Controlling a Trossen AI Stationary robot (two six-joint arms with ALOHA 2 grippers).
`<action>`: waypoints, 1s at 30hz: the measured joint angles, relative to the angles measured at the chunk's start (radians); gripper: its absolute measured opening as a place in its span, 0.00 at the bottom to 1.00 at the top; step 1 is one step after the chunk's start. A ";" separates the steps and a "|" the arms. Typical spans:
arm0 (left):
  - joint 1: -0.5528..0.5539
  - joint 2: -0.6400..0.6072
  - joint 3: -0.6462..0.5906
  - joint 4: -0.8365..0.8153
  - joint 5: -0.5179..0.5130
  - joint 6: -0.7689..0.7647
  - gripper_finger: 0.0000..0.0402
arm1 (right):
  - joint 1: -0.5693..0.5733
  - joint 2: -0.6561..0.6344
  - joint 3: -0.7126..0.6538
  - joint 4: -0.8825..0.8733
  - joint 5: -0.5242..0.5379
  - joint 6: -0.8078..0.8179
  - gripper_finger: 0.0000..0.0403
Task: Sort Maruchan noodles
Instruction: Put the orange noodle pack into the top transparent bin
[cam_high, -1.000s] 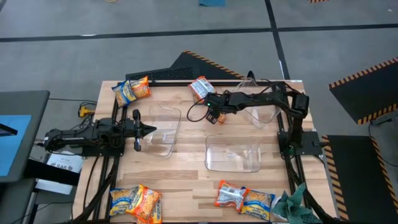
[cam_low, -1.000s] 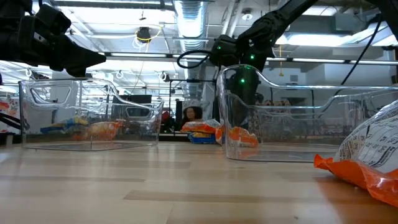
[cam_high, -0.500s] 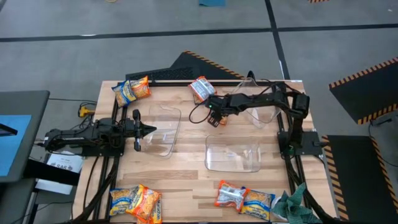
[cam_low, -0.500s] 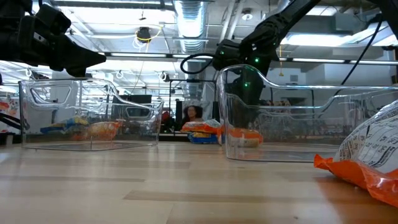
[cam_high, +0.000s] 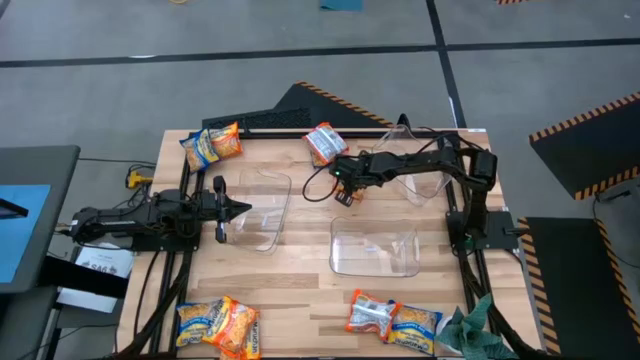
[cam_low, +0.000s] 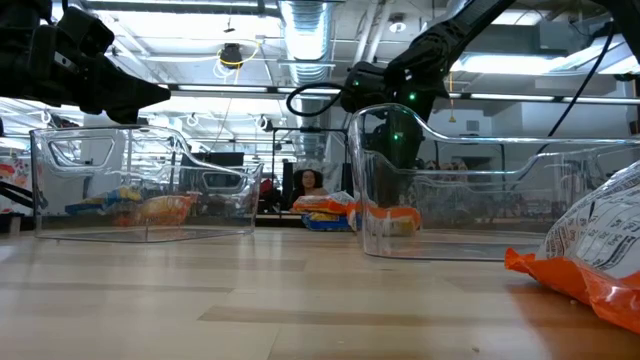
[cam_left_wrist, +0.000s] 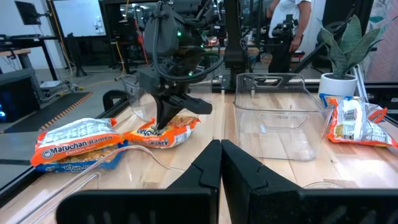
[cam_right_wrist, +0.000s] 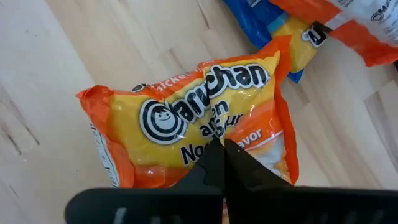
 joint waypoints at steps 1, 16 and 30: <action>0.000 0.000 0.000 0.000 0.000 0.000 0.00 | 0.004 0.000 0.000 0.003 0.010 -0.011 0.02; 0.000 0.000 0.000 0.000 0.000 0.000 0.00 | 0.066 -0.202 0.000 0.037 0.154 -0.096 0.02; 0.000 0.000 0.000 0.000 0.000 0.000 0.00 | 0.048 -0.530 -0.080 -0.284 0.495 0.113 0.02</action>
